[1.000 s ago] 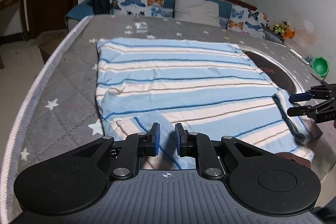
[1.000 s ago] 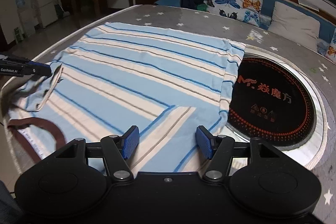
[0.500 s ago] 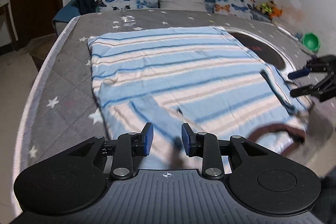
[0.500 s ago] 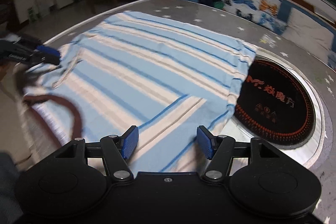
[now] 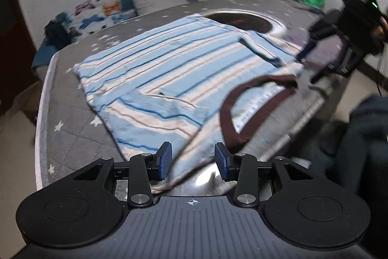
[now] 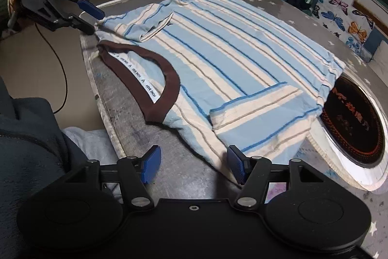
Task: Fold clothes
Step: 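Grasp the shirt hem with the left gripper and lift it toward the collar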
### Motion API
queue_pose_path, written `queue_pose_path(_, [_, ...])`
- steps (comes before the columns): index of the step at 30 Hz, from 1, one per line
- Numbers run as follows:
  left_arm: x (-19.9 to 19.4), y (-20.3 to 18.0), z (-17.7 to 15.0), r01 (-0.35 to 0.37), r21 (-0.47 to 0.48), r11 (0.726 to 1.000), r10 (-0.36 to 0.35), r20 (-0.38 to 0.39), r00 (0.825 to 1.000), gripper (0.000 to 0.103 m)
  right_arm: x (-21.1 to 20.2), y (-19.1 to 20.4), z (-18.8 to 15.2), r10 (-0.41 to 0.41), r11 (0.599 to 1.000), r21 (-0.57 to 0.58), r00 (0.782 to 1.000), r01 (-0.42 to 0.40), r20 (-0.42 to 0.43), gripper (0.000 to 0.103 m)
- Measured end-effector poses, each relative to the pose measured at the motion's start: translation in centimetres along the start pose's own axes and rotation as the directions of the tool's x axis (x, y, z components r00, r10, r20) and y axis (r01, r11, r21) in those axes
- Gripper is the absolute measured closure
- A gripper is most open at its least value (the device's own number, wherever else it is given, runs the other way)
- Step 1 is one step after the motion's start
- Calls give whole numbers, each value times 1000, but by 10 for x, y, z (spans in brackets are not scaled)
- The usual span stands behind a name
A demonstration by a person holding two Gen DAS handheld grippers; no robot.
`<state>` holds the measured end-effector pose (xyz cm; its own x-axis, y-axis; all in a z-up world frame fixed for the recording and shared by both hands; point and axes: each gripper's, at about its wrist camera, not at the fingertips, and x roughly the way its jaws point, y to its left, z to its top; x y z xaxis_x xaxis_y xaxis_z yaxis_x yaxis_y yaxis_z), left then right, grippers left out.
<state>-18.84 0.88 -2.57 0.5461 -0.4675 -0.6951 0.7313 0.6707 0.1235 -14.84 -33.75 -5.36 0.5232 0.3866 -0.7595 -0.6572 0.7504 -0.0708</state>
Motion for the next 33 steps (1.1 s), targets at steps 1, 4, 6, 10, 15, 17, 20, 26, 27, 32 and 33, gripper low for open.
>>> queue_pose_path(1, [1, -3, 0, 5, 21, 1000, -5, 0, 1000, 62, 0, 3, -1, 4, 1000, -12, 1000, -4, -3, 44])
queue_pose_path(4, [6, -11, -2, 21, 85, 996, -21, -3, 1000, 61, -1, 12, -4, 16, 999, -48, 1000, -17, -11, 48])
queue_pose_path(6, [12, -15, -3, 32, 117, 993, -30, -14, 999, 61, -2, 19, -7, 24, 997, -73, 1000, -25, -17, 52])
queue_pose_path(10, [23, -19, -3, 26, 145, 989, -23, -25, 999, 61, -1, 25, -7, 33, 995, -97, 999, -34, -21, 60])
queue_pose_path(15, [29, -23, -4, 13, 176, 984, -11, -12, 1000, 71, 2, 18, -1, 28, 997, -78, 1000, -29, -11, 71])
queue_pose_path(17, [29, -24, -3, 2, 182, 983, -1, -5, 1000, 86, 3, 16, 2, 26, 997, -70, 1000, -27, -7, 79])
queue_pose_path(20, [28, -20, 1, -18, 166, 986, 16, 13, 1000, 91, 5, 12, 6, 24, 998, -59, 1000, -24, -1, 88])
queue_pose_path(26, [32, -4, 21, -60, 104, 993, 54, 67, 996, 93, 9, 5, 14, 18, 999, -35, 1000, -17, 12, 91])
queue_pose_path(27, [33, -1, 23, -64, 96, 993, 58, 71, 996, 94, 9, 3, 16, 17, 999, -31, 1000, -16, 14, 91])
queue_pose_path(32, [56, 25, 40, -67, -6, 998, 67, 71, 995, 94, 13, -3, 23, 12, 1000, -12, 1000, -12, 24, 91])
queue_pose_path(33, [61, 29, 42, -64, -18, 998, 65, 65, 996, 94, 13, -4, 24, 11, 1000, -8, 1000, -11, 26, 91])
